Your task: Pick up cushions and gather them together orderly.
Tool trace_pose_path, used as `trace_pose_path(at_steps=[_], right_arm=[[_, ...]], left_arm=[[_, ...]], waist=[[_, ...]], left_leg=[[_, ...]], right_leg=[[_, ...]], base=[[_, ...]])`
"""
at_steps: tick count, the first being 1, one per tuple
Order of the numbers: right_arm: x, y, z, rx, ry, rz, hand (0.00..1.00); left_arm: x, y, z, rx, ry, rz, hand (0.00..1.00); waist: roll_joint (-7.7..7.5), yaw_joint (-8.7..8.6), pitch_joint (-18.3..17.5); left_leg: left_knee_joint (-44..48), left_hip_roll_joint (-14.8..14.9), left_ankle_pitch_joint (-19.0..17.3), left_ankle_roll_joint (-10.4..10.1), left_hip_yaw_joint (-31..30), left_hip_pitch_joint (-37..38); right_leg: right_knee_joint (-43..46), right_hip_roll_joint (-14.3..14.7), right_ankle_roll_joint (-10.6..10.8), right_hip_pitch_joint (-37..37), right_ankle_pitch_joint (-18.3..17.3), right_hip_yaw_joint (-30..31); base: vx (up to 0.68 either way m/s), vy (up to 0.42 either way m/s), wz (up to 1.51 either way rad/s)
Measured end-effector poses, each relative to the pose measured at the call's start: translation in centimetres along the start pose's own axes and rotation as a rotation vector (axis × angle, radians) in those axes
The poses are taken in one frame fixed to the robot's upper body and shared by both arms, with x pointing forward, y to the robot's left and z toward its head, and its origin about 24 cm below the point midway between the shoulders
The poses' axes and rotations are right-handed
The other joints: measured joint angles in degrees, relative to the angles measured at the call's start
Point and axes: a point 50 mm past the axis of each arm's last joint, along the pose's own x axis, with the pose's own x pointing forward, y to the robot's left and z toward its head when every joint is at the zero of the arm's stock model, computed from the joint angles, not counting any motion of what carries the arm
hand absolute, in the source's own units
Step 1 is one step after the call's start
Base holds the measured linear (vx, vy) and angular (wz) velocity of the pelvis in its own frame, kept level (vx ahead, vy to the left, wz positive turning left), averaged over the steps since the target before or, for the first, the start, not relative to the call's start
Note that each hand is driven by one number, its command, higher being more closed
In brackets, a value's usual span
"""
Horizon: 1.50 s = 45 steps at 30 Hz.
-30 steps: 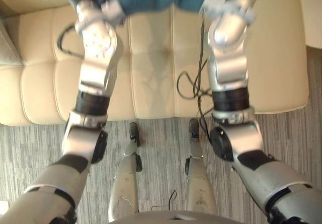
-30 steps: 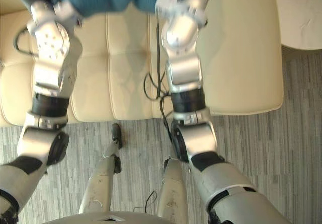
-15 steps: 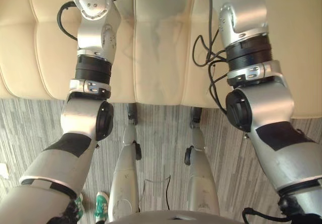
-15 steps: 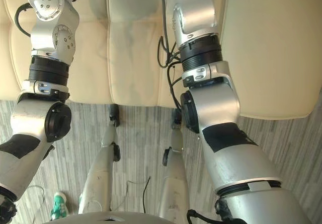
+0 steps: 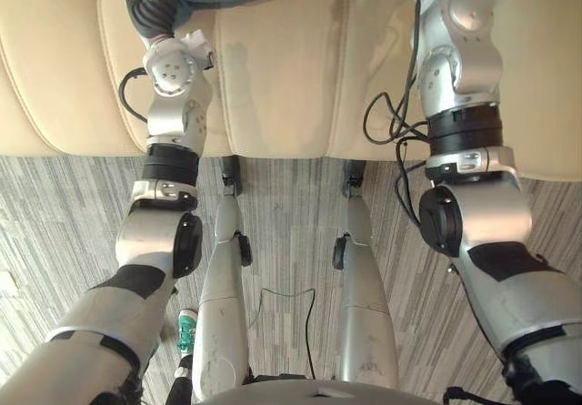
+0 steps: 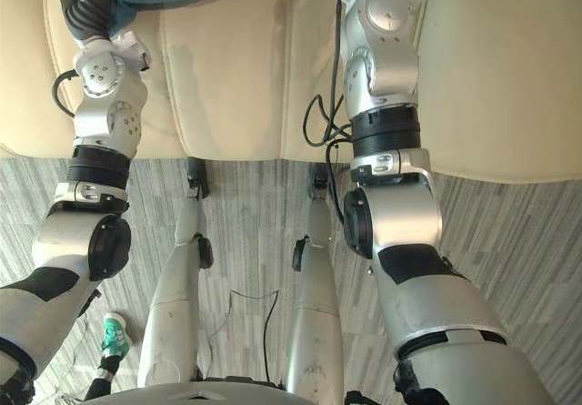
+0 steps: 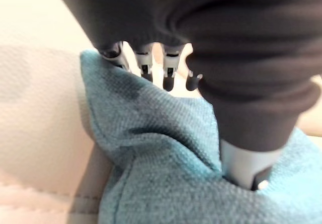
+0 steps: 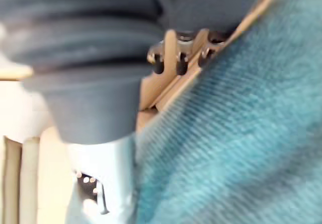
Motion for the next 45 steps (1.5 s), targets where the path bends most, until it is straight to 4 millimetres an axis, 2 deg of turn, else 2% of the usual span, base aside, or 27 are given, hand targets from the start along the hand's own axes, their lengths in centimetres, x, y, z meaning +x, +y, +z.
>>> trace_pose_path(at_steps=[4, 7, 9, 13, 14, 15, 16, 18, 20, 21, 22, 23, 25, 27, 29, 31, 33, 34, 35, 38, 42, 45], right_arm=[[-0.6, -1.1, -0.4, 0.001, -0.012, -0.007, 0.0], [-1.4, -2.1, -0.9, -0.003, -0.013, -0.016, 0.0], [-2.0, -3.4, -1.5, -0.007, -0.008, -0.039, 0.0], [-4.5, -6.6, -1.6, -0.038, -0.046, -0.062, 0.0], [-5.5, -7.7, -1.8, -0.051, -0.051, -0.066, 0.0], [-7.1, -9.2, -2.5, -0.08, -0.034, -0.06, 0.0], [-7.8, -9.8, -2.8, -0.094, -0.023, -0.058, 0.0], [-10.7, -12.0, -3.8, -0.161, 0.03, -0.039, 0.0], [-13.5, -14.0, -5.3, -0.245, 0.115, -0.016, 0.0], [-15.1, -15.1, -6.3, -0.29, 0.182, -0.01, 0.0], [-17.9, -16.5, -7.9, -0.299, 0.293, -0.03, 0.0], [-19.1, -17.0, -8.5, -0.298, 0.338, -0.041, 0.0], [-24.6, -20.0, -10.7, -0.298, 0.542, -0.144, 0.0], [-29.1, -21.8, -12.7, -0.306, 0.728, -0.205, 0.0], [-35.0, -23.4, -15.1, -0.305, 0.974, -0.287, 0.0], [-39.2, -24.1, -16.3, -0.302, 1.146, -0.346, 0.0], [-44.9, -24.7, -17.0, -0.319, 1.375, -0.421, 0.0], [-45.7, -24.7, -17.0, -0.326, 1.411, -0.429, 0.0], [-47.6, -25.0, -16.8, -0.356, 1.499, -0.443, 0.0], [-50.1, -26.0, -16.1, -0.389, 1.602, -0.498, 0.0], [-51.7, -26.9, -15.3, -0.41, 1.668, -0.555, 0.0], [-51.7, -26.8, -15.4, -0.425, 1.688, -0.535, 0.0]], left_arm=[[0.2, 2.0, -0.6, -0.007, 0.017, 0.033, 0.0], [0.5, 3.3, 0.0, 0.006, -0.017, 0.043, 0.0], [0.4, 4.3, 0.8, 0.003, -0.064, 0.047, 0.0], [-0.7, 7.1, 1.3, -0.008, -0.136, 0.044, 0.0], [-1.2, 8.3, 1.1, -0.005, -0.149, 0.046, 0.0], [-2.1, 10.6, 0.2, 0.008, -0.142, 0.074, 0.0], [-2.6, 11.5, -0.3, 0.019, -0.134, 0.085, 0.0], [-4.9, 15.4, -2.1, 0.074, -0.093, 0.134, 0.0], [-7.5, 17.9, -4.6, 0.102, 0.0, 0.163, 0.0], [-9.2, 19.2, -6.5, 0.121, 0.077, 0.179, 0.0], [-12.0, 21.0, -8.8, 0.144, 0.185, 0.203, 0.0], [-13.2, 21.7, -9.7, 0.156, 0.231, 0.212, 0.0], [-19.0, 24.0, -14.0, 0.201, 0.472, 0.24, 0.0], [-23.2, 25.6, -16.7, 0.237, 0.661, 0.267, 0.0], [-28.2, 27.2, -19.4, 0.268, 0.892, 0.309, 0.0], [-31.2, 28.2, -20.7, 0.299, 1.032, 0.329, 0.0], [-34.5, 29.3, -21.7, 0.328, 1.185, 0.369, 0.0], [-35.0, 29.5, -21.7, 0.336, 1.207, 0.373, 0.0], [-35.7, 29.7, -22.0, 0.359, 1.245, 0.37, 0.0], [-36.8, 30.1, -22.2, 0.431, 1.313, 0.345, 0.0], [-37.3, 30.3, -22.2, 0.488, 1.348, 0.309, 0.0], [-37.2, 30.3, -22.4, 0.502, 1.36, 0.29, 0.0]], waist=[[-0.34, -0.71, 0.2], [-0.77, -0.96, 0.5], [-1.17, -0.95, 0.7], [-1.2, -1.01, 0.7], [-1.36, -0.97, 0.7], [-1.61, -1.04, 0.8], [-1.7, -1.05, 0.7], [-1.98, -1.06, 0.6], [-2.09, -0.83, 0.6], [-2.2, -0.77, 0.5], [-2.94, -0.79, -0.9], [-3.13, -0.77, -1.5], [-3.58, -0.78, -4.1], [-4.11, -0.77, -6.8], [-4.21, -0.7, -10.5], [-4.12, -0.72, -13.0], [-4.26, -0.8, -16.5], [-4.23, -0.79, -17.0], [-4.13, -0.83, -18.3], [-3.94, -0.84, -19.9], [-4.01, -0.86, -20.9], [-4.25, -0.62, -20.7]], left_leg=[[0.0, 0.3, 0.0, 0.0, 0.3, 1.5], [0.0, 0.7, 0.0, 0.0, 0.4, 3.2], [0.0, 0.7, 0.0, 0.0, 0.4, 5.4], [0.0, 0.6, -1.0, 0.2, 0.3, 10.3], [0.0, 0.6, -1.6, 0.3, 0.2, 12.0], [0.4, 0.5, -2.1, 0.4, 0.2, 14.6], [0.5, 0.5, -2.4, 0.5, 0.1, 15.7], [2.1, 0.5, -4.3, 0.5, -0.2, 19.0], [3.6, 0.5, -6.1, 0.4, -0.4, 22.4], [4.3, 0.6, -7.0, 0.3, -0.4, 24.7], [6.2, 0.6, -9.1, 0.3, -0.6, 26.8], [6.8, 0.7, -10.0, 0.4, -0.6, 27.7], [9.2, 0.9, -12.9, 0.4, -0.6, 32.0], [11.6, 1.1, -15.5, 0.4, -0.1, 34.6], [13.4, 1.4, -18.4, 0.4, 1.0, 37.6], [13.4, 1.5, -19.5, 0.5, 1.9, 40.3], [13.3, 1.7, -20.7, 0.4, 3.0, 43.2], [13.2, 1.7, -20.9, 0.4, 3.3, 43.8], [13.2, 1.8, -21.4, 0.1, 3.6, 45.2], [11.3, 1.8, -21.6, -0.2, 5.0, 49.2], [9.9, 1.8, -21.7, -0.7, 6.8, 52.2], [9.8, 1.9, -22.2, -1.0, 9.9, 54.0]], right_leg=[[2.5, 0.4, -0.1, 0.1, -1.1, 0.4], [3.5, 0.8, -0.3, 1.3, -1.5, 0.5], [6.0, 0.9, -0.4, 2.2, -3.0, 0.6], [11.3, 0.9, -0.5, 4.9, -6.7, 0.6], [12.9, 0.8, -0.6, 5.9, -8.1, 0.6], [15.5, 0.7, -1.0, 7.5, -10.2, 0.5], [16.6, 0.6, -1.1, 8.1, -11.0, 0.5], [20.1, 0.5, -1.7, 10.7, -14.3, 0.2], [21.8, 0.3, -1.5, 14.1, -16.4, -0.1], [22.3, 0.2, -1.9, 16.6, -17.3, -0.3], [22.5, 0.1, -1.9, 19.1, -18.5, -0.5], [22.4, 0.1, -1.9, 20.2, -19.1, -0.6], [21.2, 0.1, -1.6, 26.4, -19.9, -1.1], [19.6, 0.1, -1.5, 30.4, -20.0, -1.0], [16.3, 0.2, -1.1, 35.2, -19.6, -0.5], [13.2, 0.2, -1.5, 38.9, -19.0, -0.3], [9.6, 0.1, -1.6, 42.7, -18.1, -0.2], [9.1, 0.1, -1.5, 43.4, -17.9, -0.1], [7.5, 0.1, -1.6, 45.2, -17.4, 0.0], [5.3, 0.1, -1.6, 48.7, -17.0, 0.4], [3.3, 0.4, -1.4, 50.8, -15.8, 1.9], [2.0, 0.8, -1.7, 51.1, -14.0, 4.7]], base=[[-0.04, -0.022, -0.05], [-0.04, -0.028, -0.04], [-0.03, -0.037, 0.0], [-0.02, -0.036, 0.08], [0.0, -0.056, 0.11], [0.01, -0.065, 0.11], [0.04, -0.105, 0.14], [0.07, -0.12, 0.1], [0.08, -0.089, 0.07], [0.09, -0.079, 0.02], [0.09, -0.045, -0.03], [0.13, -0.016, -0.05], [0.16, 0.014, -0.06], [0.13, 0.042, -0.15], [0.13, 0.07, -0.22], [0.09, 0.065, -0.23], [0.08, 0.05, -0.18], [0.08, 0.043, -0.18], [0.07, 0.029, -0.14], [0.08, 0.017, -0.15], [0.05, 0.009, -0.21], [0.02, 0.022, -0.53]])
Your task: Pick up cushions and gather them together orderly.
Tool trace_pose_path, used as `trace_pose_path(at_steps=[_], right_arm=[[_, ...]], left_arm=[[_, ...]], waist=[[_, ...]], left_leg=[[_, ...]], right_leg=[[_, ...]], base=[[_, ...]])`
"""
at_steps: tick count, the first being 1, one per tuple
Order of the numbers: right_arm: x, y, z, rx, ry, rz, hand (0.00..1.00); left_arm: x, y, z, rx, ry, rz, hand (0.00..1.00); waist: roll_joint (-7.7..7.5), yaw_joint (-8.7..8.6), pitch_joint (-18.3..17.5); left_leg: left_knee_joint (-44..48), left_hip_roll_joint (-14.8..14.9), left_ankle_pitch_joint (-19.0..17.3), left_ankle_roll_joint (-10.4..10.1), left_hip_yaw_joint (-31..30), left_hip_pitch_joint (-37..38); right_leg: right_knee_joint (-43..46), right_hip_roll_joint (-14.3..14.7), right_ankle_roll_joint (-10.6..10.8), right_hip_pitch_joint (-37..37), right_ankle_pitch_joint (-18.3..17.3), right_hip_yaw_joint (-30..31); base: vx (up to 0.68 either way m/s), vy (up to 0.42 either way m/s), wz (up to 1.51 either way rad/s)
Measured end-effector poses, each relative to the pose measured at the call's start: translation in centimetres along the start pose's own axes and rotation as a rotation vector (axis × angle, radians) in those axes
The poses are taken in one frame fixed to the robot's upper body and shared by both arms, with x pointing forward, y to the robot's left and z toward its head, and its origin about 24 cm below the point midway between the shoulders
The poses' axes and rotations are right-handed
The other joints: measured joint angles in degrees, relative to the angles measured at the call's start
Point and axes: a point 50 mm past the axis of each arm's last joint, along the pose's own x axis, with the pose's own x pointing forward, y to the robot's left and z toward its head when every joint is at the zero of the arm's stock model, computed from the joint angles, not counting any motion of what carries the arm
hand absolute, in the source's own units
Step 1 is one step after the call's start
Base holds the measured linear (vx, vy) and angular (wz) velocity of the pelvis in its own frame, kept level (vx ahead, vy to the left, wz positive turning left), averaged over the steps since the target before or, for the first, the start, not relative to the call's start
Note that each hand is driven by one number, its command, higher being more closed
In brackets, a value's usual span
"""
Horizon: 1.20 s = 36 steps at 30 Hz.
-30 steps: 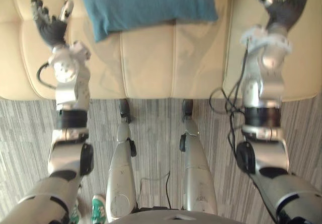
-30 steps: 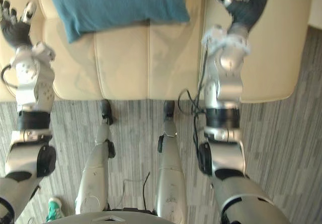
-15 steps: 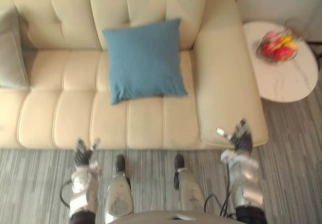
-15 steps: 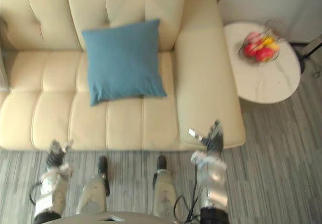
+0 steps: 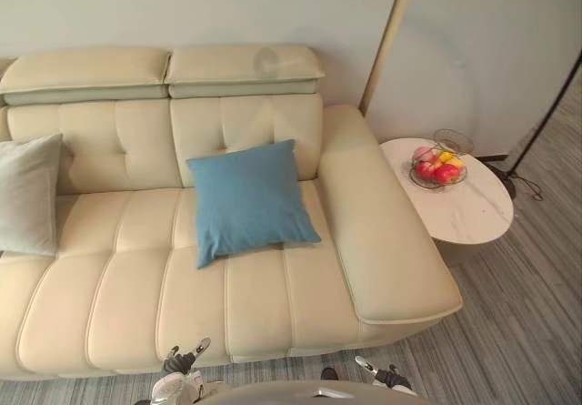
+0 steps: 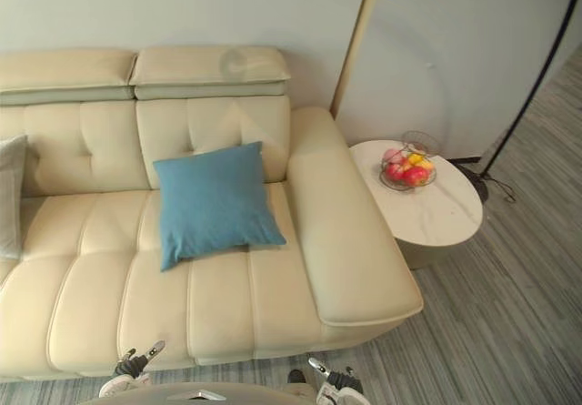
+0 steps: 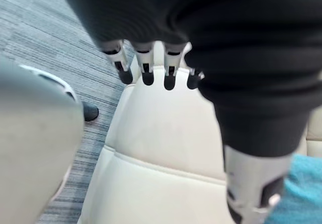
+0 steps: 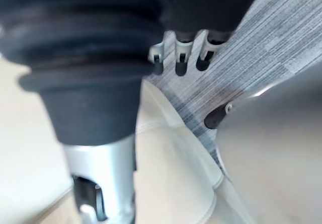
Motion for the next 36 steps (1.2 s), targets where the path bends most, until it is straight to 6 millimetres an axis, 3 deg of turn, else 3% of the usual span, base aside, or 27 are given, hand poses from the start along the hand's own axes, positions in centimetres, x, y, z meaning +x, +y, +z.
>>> trace_pose_path(at_steps=[3, 4, 5, 6, 7, 8, 9, 10, 11, 13, 14, 16, 17, 18, 22, 23, 24, 25, 26, 27, 28, 29, 31, 32, 34, 35, 36], right_arm=[[0.1, 0.7, 0.6, -0.033, -0.017, 0.028, 0.0], [0.1, 1.2, 0.8, -0.041, -0.023, 0.045, 0.0], [0.2, 1.3, 1.1, -0.047, -0.03, 0.051, 0.0], [0.4, 1.8, 2.4, -0.051, -0.067, 0.062, 0.0], [0.4, 1.8, 2.0, -0.062, -0.055, 0.062, 0.0], [0.3, 1.9, 1.6, -0.062, -0.047, 0.063, 0.0], [0.3, 1.9, 1.5, -0.07, -0.044, 0.064, 0.0], [0.2, 2.0, 0.9, -0.091, -0.019, 0.068, 0.0], [0.3, 2.2, 1.4, -0.095, -0.032, 0.073, 0.0], [0.6, 1.7, 2.4, -0.101, -0.056, 0.055, 0.0], [0.7, 3.3, 3.4, -0.099, -0.08, 0.093, 0.0], [0.6, 4.7, 4.4, -0.1, -0.105, 0.127, 0.0], [0.6, 5.6, 5.8, -0.114, -0.151, 0.152, 0.0], [0.6, 5.5, 5.7, -0.113, -0.15, 0.147, 0.0], [0.7, 4.2, 4.6, -0.12, -0.121, 0.113, 0.0], [0.7, 3.5, 4.2, -0.112, -0.104, 0.083, 0.0], [0.7, 3.4, 3.9, -0.101, -0.096, 0.076, 0.0], [0.8, 2.6, 3.7, -0.085, -0.085, 0.049, 0.0], [0.9, 1.5, 3.3, -0.08, -0.071, 0.02, 0.0], [0.9, 1.2, 3.0, -0.08, -0.064, 0.013, 0.0], [0.8, 0.6, 2.3, -0.069, -0.036, -0.005, 0.0], [0.8, 0.1, 1.8, -0.042, -0.012, -0.02, 0.0], [0.9, -0.2, 1.7, -0.017, 0.01, -0.038, 0.0], [0.7, 0.4, 0.4, 0.011, 0.063, -0.027, 0.0], [0.6, 0.5, -0.5, 0.035, 0.1, -0.032, 0.0], [0.4, 0.0, -1.4, 0.057, 0.131, -0.048, 0.0], [0.4, 0.0, -1.3, 0.057, 0.132, -0.051, 0.0]], left_arm=[[0.2, -0.1, 0.7, 0.044, -0.017, -0.007, 0.0], [0.4, -0.4, 1.5, 0.048, -0.039, -0.015, 0.0], [0.4, -0.6, 1.6, 0.047, -0.043, -0.02, 0.0], [0.3, -0.9, 1.6, 0.042, -0.046, -0.026, 0.0], [0.4, -1.1, 2.7, 0.052, -0.083, -0.032, 0.0], [0.4, -1.0, 3.2, 0.073, -0.108, -0.033, 0.0], [0.4, -0.9, 3.3, 0.079, -0.109, -0.032, 0.0], [0.5, -0.5, 3.2, 0.084, -0.106, -0.022, 0.0], [0.5, -0.8, 3.1, 0.08, -0.098, -0.029, 0.0], [0.2, -1.4, 2.0, 0.071, -0.063, -0.044, 0.0], [0.4, -1.1, 2.9, 0.077, -0.086, -0.033, 0.0], [0.5, -0.9, 3.3, 0.08, -0.096, -0.025, 0.0], [0.5, -1.4, 3.3, 0.094, -0.094, -0.039, 0.0], [0.4, -1.8, 2.9, 0.094, -0.087, -0.05, 0.0], [0.2, -2.0, 2.2, 0.099, -0.073, -0.062, 0.0], [0.2, -1.8, 2.1, 0.112, -0.07, -0.06, 0.0], [0.2, -1.8, 2.3, 0.111, -0.077, -0.059, 0.0], [0.3, -1.9, 2.8, 0.104, -0.09, -0.061, 0.0], [0.3, -1.8, 2.2, 0.096, -0.07, -0.055, 0.0], [0.2, -1.7, 2.0, 0.094, -0.062, -0.052, 0.0], [0.3, -1.6, 1.6, 0.086, -0.043, -0.049, 0.0], [0.2, -1.6, 1.2, 0.075, -0.029, -0.045, 0.0], [0.2, -1.7, 0.7, 0.075, -0.007, -0.049, 0.0], [0.4, -0.8, 1.0, 0.096, -0.01, -0.028, 0.0], [0.4, -0.1, 0.9, 0.108, -0.002, -0.013, 0.0], [0.5, 0.0, 0.7, 0.134, 0.007, -0.015, 0.0], [0.4, 0.0, 0.6, 0.142, 0.008, -0.018, 0.0]], waist=[[-0.51, 0.01, 1.6], [-1.35, 0.26, 2.2], [-0.27, 0.53, 1.9], [1.39, 0.99, 2.7], [0.15, 0.21, 3.1], [-1.11, 0.27, 3.7], [-1.59, 0.25, 3.8], [-2.55, 0.32, 3.5], [-2.48, 0.74, 2.9], [0.39, 2.43, 1.9], [-1.56, 2.82, 3.7], [-1.72, 4.02, 4.4], [1.15, 3.88, 5.8], [2.01, 3.27, 6.0], [3.05, 2.08, 5.9], [1.68, 1.2, 5.8], [1.42, 1.28, 5.9], [1.37, 1.57, 5.9], [1.52, 0.93, 5.8], [1.66, 0.7, 5.7], [2.04, 0.25, 5.4], [2.39, 0.22, 5.1], [3.17, -0.09, 3.7], [0.53, -0.73, 2.2], [-0.81, -0.76, 1.3], [-1.53, -1.16, 0.7], [-1.4, -1.22, 0.8]], left_leg=[[2.6, 0.6, -2.0, 0.3, 2.5, -0.4], [4.4, 0.6, -3.2, 2.5, 2.7, -1.9], [4.6, 1.0, -3.3, 3.5, 2.3, -2.7], [4.9, 3.1, -2.1, 2.6, 3.2, -3.6], [6.1, 2.7, -1.6, 2.7, 1.7, -5.3], [7.6, 2.2, -1.6, 2.7, -0.1, -5.6], [8.3, 2.0, -1.5, 2.7, -0.8, -6.0], [10.5, 1.0, -1.1, 2.6, -2.9, -7.9], [10.0, 1.0, -0.7, 3.3, -4.7, -9.5], [6.4, -0.2, 0.6, 4.5, -6.8, -10.9], [6.9, -1.7, 3.7, 4.2, -6.0, -12.5], [7.9, -1.1, 4.5, 3.6, -5.2, -15.1], [7.7, 1.0, 6.0, 3.0, -6.3, -15.8], [6.5, 1.5, 7.2, 2.8, -7.0, -15.1], [0.6, 1.8, 9.3, 3.5, -5.7, -12.1], [0.1, 1.4, 6.7, 3.1, -4.0, -12.5], [2.3, 1.3, 6.2, 3.8, -3.7, -13.0], [10.3, 0.7, 5.2, 4.7, -4.3, -14.3], [20.5, -0.7, -0.5, 5.8, -5.1, -13.4], [22.9, -0.8, -2.5, 5.8, -5.1, -12.8], [27.6, -0.5, -7.2, 5.2, -5.2, -10.8], [28.6, 0.0, -10.0, 5.1, -5.3, -9.2], [23.0, -1.3, -11.9, 4.6, -5.1, -8.1], [14.6, -4.7, -9.4, 6.1, -4.0, -6.5], [9.6, -6.0, -6.5, 6.7, -3.5, -4.8], [3.5, -8.1, -2.7, 7.6, -3.6, -2.5], [2.6, -8.5, -2.1, 7.9, -3.6, -2.2]], right_leg=[[0.7, 0.6, -1.5, -1.0, 1.8, -0.4], [0.8, 0.9, -3.8, -2.6, 4.1, -1.7], [-0.3, 1.7, -5.8, -3.3, 6.2, -2.1], [7.7, 1.9, -5.8, -6.1, 1.7, -4.7], [27.6, 0.1, -5.3, -10.2, -7.2, -8.1], [37.6, -1.4, -4.9, -10.0, -9.8, -9.0], [40.7, -2.1, -4.4, -9.5, -10.0, -9.4], [41.1, -2.9, -2.3, -9.0, -10.3, -10.5], [36.9, -1.4, -0.4, -7.8, -9.9, -11.8], [27.7, 0.1, 2.1, -2.9, -12.6, -9.8], [27.2, -1.3, 0.9, 0.4, -16.8, -9.7], [17.0, -0.3, -0.1, 3.2, -18.8, -10.3], [11.5, 1.9, -0.9, 5.6, -16.5, -11.6], [10.9, 2.7, -1.2, 6.4, -16.1, -12.3], [14.5, 3.2, -1.9, 5.3, -16.6, -14.0], [13.8, 1.7, -2.9, 4.5, -15.3, -14.6], [13.7, 1.1, -2.8, 4.0, -14.8, -14.5], [13.8, 0.1, -2.5, 3.5, -14.0, -14.3], [13.7, -1.5, -1.6, 3.6, -13.2, -14.0], [13.5, -1.9, -1.4, 3.7, -12.8, -14.0], [12.5, -2.3, -0.5, 3.7, -11.4, -13.4], [11.1, -2.3, 0.5, 3.4, -9.8, -12.5], [8.3, -1.8, 1.4, 2.7, -7.4, -11.3], [6.4, -3.4, 0.0, 1.6, -6.1, -11.1], [5.5, -3.4, -1.0, 1.4, -5.3, -11.4], [3.3, -2.3, -1.3, 3.3, -4.1, -12.3], [2.8, -2.3, -1.4, 3.6, -4.0, -12.4]], base=[[-0.05, 0.009, -0.51], [-0.11, 0.004, -0.69], [-0.12, -0.008, -0.73], [-0.13, -0.029, -0.23], [-0.11, -0.072, 0.26], [-0.07, -0.09, 0.66], [-0.05, -0.135, 0.77], [-0.13, -0.108, 0.67], [-0.15, -0.065, 0.62], [-0.17, 0.043, 0.15], [-0.21, -0.02, -0.01], [-0.3, -0.13, -0.2], [-0.33, -0.104, -0.17], [-0.28, -0.067, 0.1], [-0.23, -0.051, 0.24], [-0.18, 0.017, 0.18], [-0.18, 0.058, 0.04], [-0.14, 0.114, -0.15], [-0.16, 0.144, -0.12], [-0.17, 0.213, -0.12], [-0.16, 0.261, -0.2], [-0.15, 0.286, -0.24], [-0.15, 0.274, -0.2], [-0.13, 0.221, -0.11], [-0.13, 0.152, 0.0], [-0.15, 0.114, 0.08], [-0.16, 0.084, 0.12]])
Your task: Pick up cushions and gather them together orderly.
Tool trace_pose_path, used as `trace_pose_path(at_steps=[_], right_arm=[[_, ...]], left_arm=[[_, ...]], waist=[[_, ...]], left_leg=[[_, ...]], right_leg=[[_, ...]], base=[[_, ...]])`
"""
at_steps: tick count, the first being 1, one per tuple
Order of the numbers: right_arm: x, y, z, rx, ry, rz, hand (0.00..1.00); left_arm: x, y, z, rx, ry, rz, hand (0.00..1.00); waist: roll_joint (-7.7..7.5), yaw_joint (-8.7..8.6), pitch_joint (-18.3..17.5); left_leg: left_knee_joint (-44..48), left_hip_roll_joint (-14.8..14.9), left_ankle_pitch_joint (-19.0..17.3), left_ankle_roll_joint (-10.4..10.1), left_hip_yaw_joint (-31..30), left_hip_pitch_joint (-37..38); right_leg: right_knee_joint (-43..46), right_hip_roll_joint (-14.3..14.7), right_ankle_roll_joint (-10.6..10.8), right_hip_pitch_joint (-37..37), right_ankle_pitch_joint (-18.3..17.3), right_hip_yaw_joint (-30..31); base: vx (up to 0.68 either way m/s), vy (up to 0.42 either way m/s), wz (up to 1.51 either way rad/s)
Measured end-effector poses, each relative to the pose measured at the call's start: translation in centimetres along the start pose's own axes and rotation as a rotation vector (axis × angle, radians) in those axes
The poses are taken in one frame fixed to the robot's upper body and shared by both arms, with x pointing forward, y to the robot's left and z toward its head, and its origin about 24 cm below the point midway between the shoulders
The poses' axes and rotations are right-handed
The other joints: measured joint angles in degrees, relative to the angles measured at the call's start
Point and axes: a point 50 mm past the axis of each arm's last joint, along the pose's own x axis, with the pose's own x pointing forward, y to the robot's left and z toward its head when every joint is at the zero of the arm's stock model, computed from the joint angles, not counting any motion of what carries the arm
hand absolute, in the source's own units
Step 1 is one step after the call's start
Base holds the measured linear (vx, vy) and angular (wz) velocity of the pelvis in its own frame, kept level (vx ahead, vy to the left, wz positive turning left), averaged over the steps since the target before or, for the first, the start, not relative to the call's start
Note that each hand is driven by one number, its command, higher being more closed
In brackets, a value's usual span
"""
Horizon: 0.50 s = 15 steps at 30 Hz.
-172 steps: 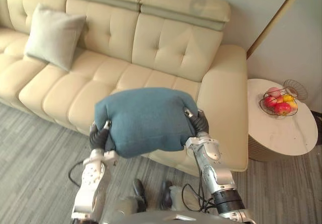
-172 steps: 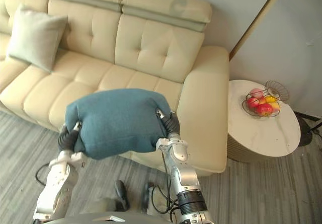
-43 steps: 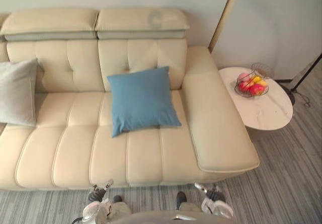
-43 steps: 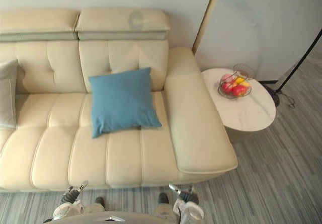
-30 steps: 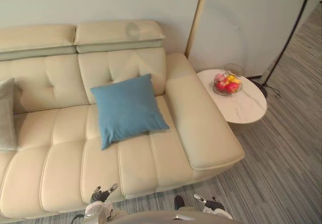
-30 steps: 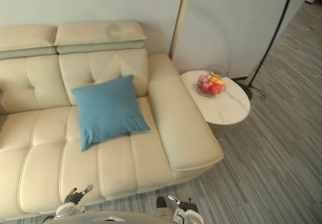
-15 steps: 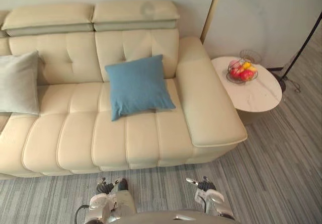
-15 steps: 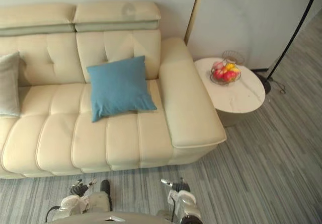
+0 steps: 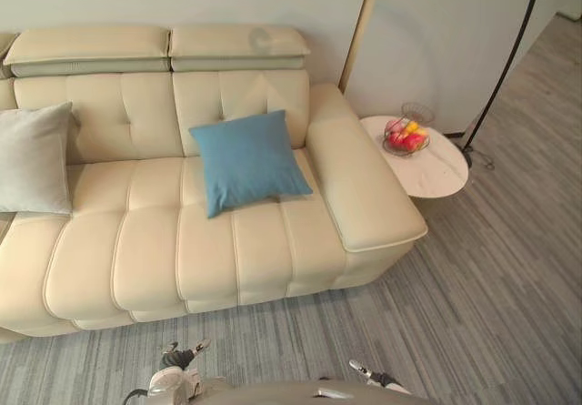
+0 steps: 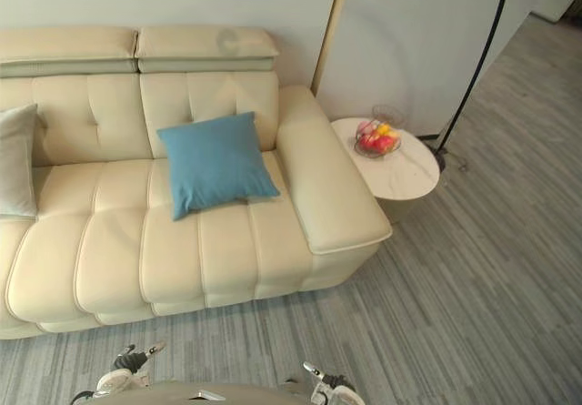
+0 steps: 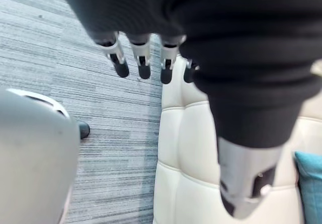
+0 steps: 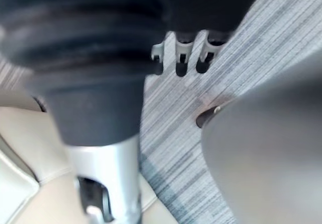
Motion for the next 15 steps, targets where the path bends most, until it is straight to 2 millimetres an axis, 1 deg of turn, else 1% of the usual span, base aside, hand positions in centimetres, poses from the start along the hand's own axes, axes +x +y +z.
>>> trace_pose_path(at_steps=[1, 2, 4, 5, 15], right_arm=[[0.0, -0.1, 0.2, -0.001, -0.005, -0.002, 0.0], [0.1, -0.1, 0.3, -0.001, -0.007, -0.003, 0.0], [0.1, -0.3, 0.4, -0.003, -0.009, -0.007, 0.0], [0.3, -1.5, 0.4, -0.031, 0.002, -0.029, 0.0], [0.3, -1.5, 0.4, -0.031, 0.002, -0.029, 0.0]], left_arm=[[0.0, -0.1, -0.1, 0.016, 0.003, -0.005, 0.0], [0.0, -0.1, -0.4, 0.025, 0.015, -0.005, 0.0], [-0.1, 0.0, -0.8, 0.027, 0.026, -0.004, 0.0], [0.0, 0.3, -1.3, 0.021, 0.055, -0.014, 0.0], [0.0, 0.3, -1.3, 0.021, 0.055, -0.014, 0.0]], waist=[[0.39, -0.35, 0.1], [0.85, -0.64, -0.1], [1.13, -0.68, -0.2], [1.32, -0.28, 0.5], [1.34, -0.24, 0.6]], left_leg=[[-1.5, -0.7, 0.9, 0.3, -0.3, 0.6], [-3.5, -1.3, 2.0, -0.1, -0.3, 1.2], [-6.8, -1.8, 3.3, -0.1, -0.5, 2.9], [-12.6, -1.7, 5.2, 0.1, -2.7, 9.0], [-12.6, -1.7, 5.2, 0.1, -2.7, 8.9]], right_leg=[[-0.8, 0.0, -0.4, 0.5, 0.6, 0.0], [-0.9, -0.1, -0.4, 0.5, 1.0, 0.1], [-0.8, -0.1, -0.4, 0.6, 1.0, 0.1], [-4.4, 2.2, 0.3, 4.5, 1.1, 1.1], [-4.4, 2.2, 0.3, 4.5, 1.1, 1.1]], base=[[-0.16, 0.064, 0.05], [-0.18, 0.052, 0.05], [-0.16, 0.009, 0.01], [-0.08, -0.004, -0.01], [0.0, 0.0, 0.0]])
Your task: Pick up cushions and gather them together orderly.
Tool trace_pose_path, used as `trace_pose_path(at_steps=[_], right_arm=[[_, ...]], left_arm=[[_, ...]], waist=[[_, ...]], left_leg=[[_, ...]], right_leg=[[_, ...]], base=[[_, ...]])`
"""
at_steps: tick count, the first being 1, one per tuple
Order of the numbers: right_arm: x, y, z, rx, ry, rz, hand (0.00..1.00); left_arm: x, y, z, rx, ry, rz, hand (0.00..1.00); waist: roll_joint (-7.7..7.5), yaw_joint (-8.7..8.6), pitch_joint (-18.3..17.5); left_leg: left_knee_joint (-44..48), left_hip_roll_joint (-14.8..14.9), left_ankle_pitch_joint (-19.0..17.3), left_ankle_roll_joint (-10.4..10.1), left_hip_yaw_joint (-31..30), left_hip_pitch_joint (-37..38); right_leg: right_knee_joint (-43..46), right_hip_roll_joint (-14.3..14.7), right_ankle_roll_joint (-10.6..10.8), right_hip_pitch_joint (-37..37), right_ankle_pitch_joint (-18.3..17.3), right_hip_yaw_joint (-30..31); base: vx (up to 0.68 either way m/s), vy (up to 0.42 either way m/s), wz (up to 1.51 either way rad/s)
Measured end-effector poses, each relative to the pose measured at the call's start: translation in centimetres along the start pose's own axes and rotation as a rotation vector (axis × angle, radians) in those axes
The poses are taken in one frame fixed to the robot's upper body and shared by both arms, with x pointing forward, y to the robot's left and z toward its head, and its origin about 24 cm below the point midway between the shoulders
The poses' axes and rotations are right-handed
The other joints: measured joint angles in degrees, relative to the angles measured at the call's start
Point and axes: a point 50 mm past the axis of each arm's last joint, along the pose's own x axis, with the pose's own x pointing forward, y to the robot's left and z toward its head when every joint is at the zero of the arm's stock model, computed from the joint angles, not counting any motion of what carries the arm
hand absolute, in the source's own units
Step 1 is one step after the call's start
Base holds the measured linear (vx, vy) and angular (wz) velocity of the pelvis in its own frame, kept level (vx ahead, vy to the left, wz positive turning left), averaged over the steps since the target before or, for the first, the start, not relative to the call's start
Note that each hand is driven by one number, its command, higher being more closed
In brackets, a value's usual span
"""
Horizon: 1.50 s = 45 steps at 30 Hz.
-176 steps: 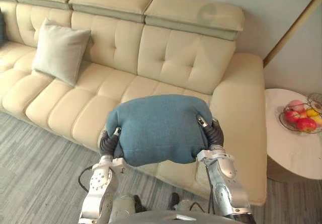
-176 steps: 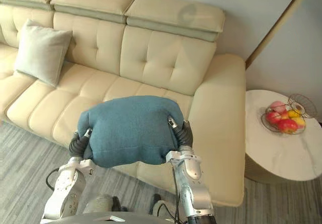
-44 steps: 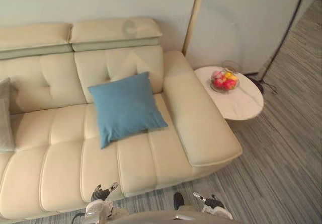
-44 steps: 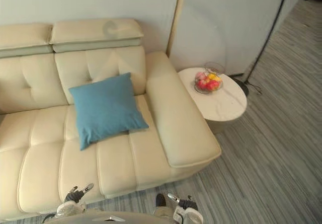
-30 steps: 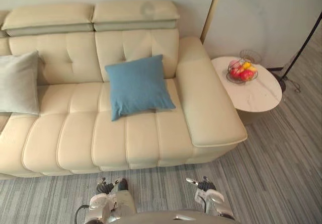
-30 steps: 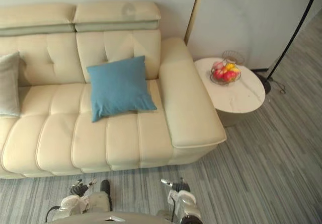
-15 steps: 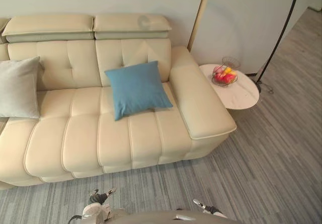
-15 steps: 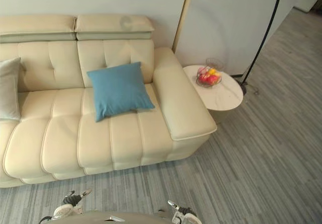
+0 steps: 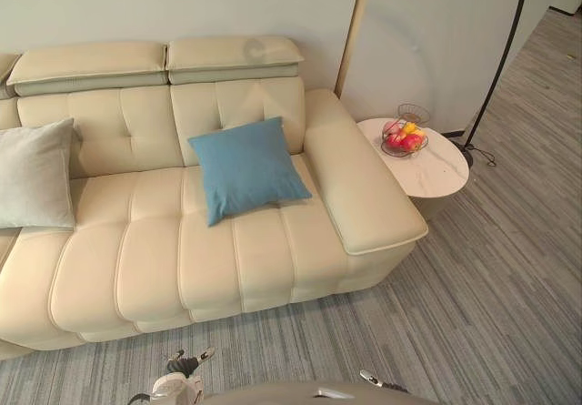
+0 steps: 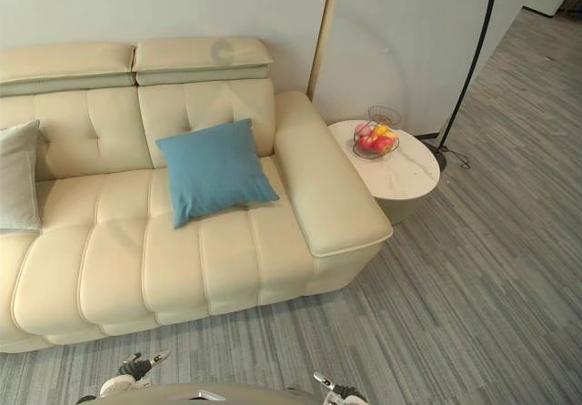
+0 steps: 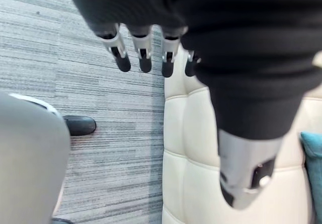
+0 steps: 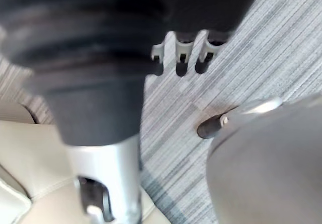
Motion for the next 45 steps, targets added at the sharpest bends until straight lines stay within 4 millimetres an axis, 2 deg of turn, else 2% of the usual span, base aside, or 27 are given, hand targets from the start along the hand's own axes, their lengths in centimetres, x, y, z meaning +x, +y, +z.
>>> trace_pose_path(at_steps=[11, 16, 20, 22, 24, 26, 27, 28, 30, 31, 32, 34, 35, 36, 37, 38, 39, 40, 41, 42, 43, 44, 45], right_arm=[[0.0, 0.5, 0.4, -0.013, -0.015, 0.022, 0.0], [-0.1, 1.2, 0.5, -0.028, -0.024, 0.046, 0.0], [-0.2, 1.5, 0.8, -0.002, -0.032, 0.073, 0.0], [-0.2, 1.5, 1.1, 0.019, -0.047, 0.075, 0.0], [-0.2, 1.7, 1.6, 0.023, -0.066, 0.081, 0.0], [-0.2, 1.6, 1.9, 0.015, -0.078, 0.08, 0.0], [-0.2, 1.8, 2.0, 0.005, -0.081, 0.086, 0.0], [-0.2, 2.0, 2.6, -0.016, -0.096, 0.093, 0.0], [-0.1, 1.8, 3.3, -0.023, -0.111, 0.088, 0.0], [-0.1, 2.1, 3.5, -0.043, -0.121, 0.099, 0.0], [-0.2, 2.4, 3.6, -0.052, -0.126, 0.106, 0.0], [-0.3, 3.4, 4.0, -0.067, -0.138, 0.132, 0.0], [-0.6, 4.7, 4.7, -0.079, -0.165, 0.168, 0.0], [-0.7, 5.1, 5.0, -0.076, -0.179, 0.177, 0.0], [-0.8, 5.2, 5.2, -0.075, -0.185, 0.18, 0.0], [-0.8, 5.1, 5.2, -0.076, -0.187, 0.179, 0.0], [-0.8, 5.1, 5.1, -0.077, -0.186, 0.178, 0.0], [-0.8, 5.0, 5.0, -0.078, -0.187, 0.177, 0.0], [-0.7, 4.6, 5.0, -0.08, -0.192, 0.168, 0.0], [-0.7, 4.3, 5.5, -0.081, -0.213, 0.161, 0.0], [-0.7, 4.1, 5.9, -0.078, -0.23, 0.156, 0.0], [-0.7, 4.0, 5.9, -0.077, -0.231, 0.153, 0.0], [-0.7, 4.0, 6.0, -0.076, -0.232, 0.152, 0.0]], left_arm=[[-0.1, -0.2, -0.2, -0.077, 0.012, -0.01, 0.0], [-0.1, -0.3, -0.4, -0.131, 0.022, -0.02, 0.0], [-0.1, -0.4, -0.3, -0.161, 0.023, -0.025, 0.0], [-0.1, -0.6, -0.3, -0.164, 0.024, -0.033, 0.0], [0.0, -0.9, 0.2, -0.176, 0.011, -0.046, 0.0], [0.0, -1.1, 0.4, -0.188, 0.008, -0.053, 0.0], [0.0, -1.2, 0.4, -0.19, 0.009, -0.055, 0.0], [-0.1, -1.5, 0.2, -0.192, 0.016, -0.06, 0.0], [-0.2, -2.3, -0.1, -0.199, 0.027, -0.078, 0.0], [-0.2, -2.8, 0.3, -0.2, 0.019, -0.092, 0.0], [-0.2, -2.9, 0.7, -0.199, 0.008, -0.096, 0.0], [0.0, -2.8, 1.5, -0.197, -0.016, -0.094, 0.0], [0.0, -2.5, 1.8, -0.192, -0.026, -0.088, 0.0], [0.0, -2.7, 2.1, -0.186, -0.036, -0.095, 0.0], [0.0, -2.8, 2.3, -0.181, -0.041, -0.098, 0.0], [0.1, -2.7, 2.3, -0.175, -0.043, -0.098, 0.0], [0.1, -2.6, 2.2, -0.175, -0.041, -0.095, 0.0], [0.1, -2.6, 2.2, -0.174, -0.039, -0.094, 0.0], [0.0, -2.9, 2.0, -0.171, -0.037, -0.101, 0.0], [-0.1, -3.1, 1.7, -0.175, -0.028, -0.105, 0.0], [-0.2, -3.2, 1.2, -0.18, -0.014, -0.108, 0.0], [-0.2, -3.2, 1.1, -0.18, -0.01, -0.106, 0.0], [-0.2, -3.1, 1.0, -0.181, -0.004, -0.105, 0.0]], waist=[[0.32, 0.41, 0.2], [0.66, 0.58, 0.4], [1.29, 0.47, 1.1], [1.65, -0.25, 1.4], [1.43, -0.28, 2.9], [1.56, -0.28, 2.8], [1.82, -0.31, 2.8], [2.04, -0.26, 3.3], [4.1, -0.39, 3.4], [4.32, -0.9, 3.4], [4.33, -1.0, 3.4], [3.03, -0.51, 3.8], [2.52, -0.38, 4.3], [2.36, -0.36, 4.6], [2.3, -0.18, 4.9], [2.19, 0.01, 5.1], [2.06, 0.05, 5.1], [2.02, 0.06, 5.0], [3.03, -0.28, 5.4], [3.45, -0.33, 5.2], [4.45, -0.17, 5.2], [4.59, -0.15, 5.2], [4.66, -0.09, 5.3]], left_leg=[[0.0, 0.3, -0.1, -0.1, 0.4, -1.0], [0.0, 1.4, -0.8, -1.0, 3.2, -0.7], [0.1, 3.0, -1.8, -2.2, 7.6, 1.0], [0.7, 4.1, -2.7, -3.1, 10.6, 2.3], [6.6, 5.2, -5.2, -3.4, 12.5, 1.7], [13.4, 5.4, -6.3, -2.0, 10.8, -0.6], [14.7, 5.4, -6.6, -1.5, 9.7, -1.2], [16.5, 5.0, -8.1, -0.3, 6.2, -2.5], [15.2, 5.1, -10.2, -0.2, 4.4, -0.6], [14.3, 5.2, -11.1, -0.6, 7.1, 0.4], [14.3, 5.1, -11.5, -0.4, 9.2, 0.7], [14.4, 5.0, -12.4, -0.8, 14.0, 1.2], [14.2, 5.6, -13.6, -1.2, 18.6, 1.0], [13.7, 5.8, -14.0, -1.9, 21.6, 1.1], [13.5, 5.9, -14.0, -2.0, 22.9, 1.3], [13.4, 6.1, -14.0, -2.1, 25.9, 2.9], [13.5, 5.8, -13.9, -2.3, 27.4, 4.1], [13.6, 5.5, -14.0, -2.4, 28.1, 4.5], [13.9, 5.8, -13.9, -2.6, 29.4, 5.3], [13.6, 6.4, -13.6, -2.9, 30.8, 5.6], [13.0, 6.6, -13.4, -3.3, 32.4, 6.1], [12.8, 6.5, -13.3, -3.5, 33.0, 6.1], [12.7, 6.7, -12.7, -4.1, 33.3, 6.2]], right_leg=[[-0.8, 0.0, 0.1, -0.4, 0.1, -1.1], [-1.0, 1.0, 0.0, -1.3, 0.3, 1.4], [-0.9, 2.9, -0.3, -1.8, 0.5, 5.3], [-0.5, 4.3, -0.5, -2.2, 0.4, 7.9], [0.6, 5.4, -0.8, -2.5, 0.2, 11.1], [3.1, 6.3, -1.3, -5.5, -0.1, 18.1], [3.8, 6.6, -1.3, -6.4, -0.1, 19.6], [4.7, 7.2, -1.2, -8.2, 0.4, 23.5], [4.0, 9.3, -0.9, -9.2, 1.7, 27.9], [3.7, 11.1, -0.7, -10.5, 3.1, 30.9], [3.7, 11.5, -0.5, -11.2, 4.0, 31.9], [3.5, 12.6, -0.9, -13.2, 5.9, 32.5], [2.5, 13.2, -2.4, -15.4, 6.8, 32.7], [3.7, 12.4, -5.5, -17.8, 6.1, 26.4], [5.4, 11.7, -6.6, -19.2, 5.4, 22.5], [12.1, 9.2, -7.4, -22.1, 3.4, 9.3], [15.2, 6.6, -8.2, -21.8, 1.5, -0.6], [15.8, 5.3, -8.3, -21.3, 0.3, -4.8], [16.7, 2.9, -9.7, -20.8, -1.3, -12.7], [17.6, 0.9, -10.0, -19.6, -3.8, -19.5], [18.5, -0.7, -9.8, -19.4, -4.8, -25.1], [18.7, -0.6, -9.6, -20.0, -4.6, -25.0], [18.5, 0.8, -9.5, -20.8, -4.2, -23.5]], base=[[0.0, -0.003, 0.01], [0.01, -0.032, -0.27], [0.02, -0.057, -0.57], [0.02, -0.084, -0.74], [0.0, -0.065, -0.85], [0.04, -0.093, -1.3], [0.05, -0.085, -1.53], [0.04, -0.024, -1.53], [0.02, 0.032, -1.65], [-0.03, 0.056, -1.44], [-0.09, 0.066, -1.6], [-0.14, 0.035, -1.44], [-0.14, 0.003, -1.6], [-0.14, 0.001, -1.51], [-0.08, -0.01, -1.19], [-0.03, -0.04, -1.05], [0.0, -0.045, -0.95], [0.04, -0.065, -0.67], [0.04, -0.06, -0.64], [0.06, -0.099, -0.89], [0.06, -0.094, -0.91], [0.08, -0.131, -0.93], [0.12, -0.178, -0.86]])
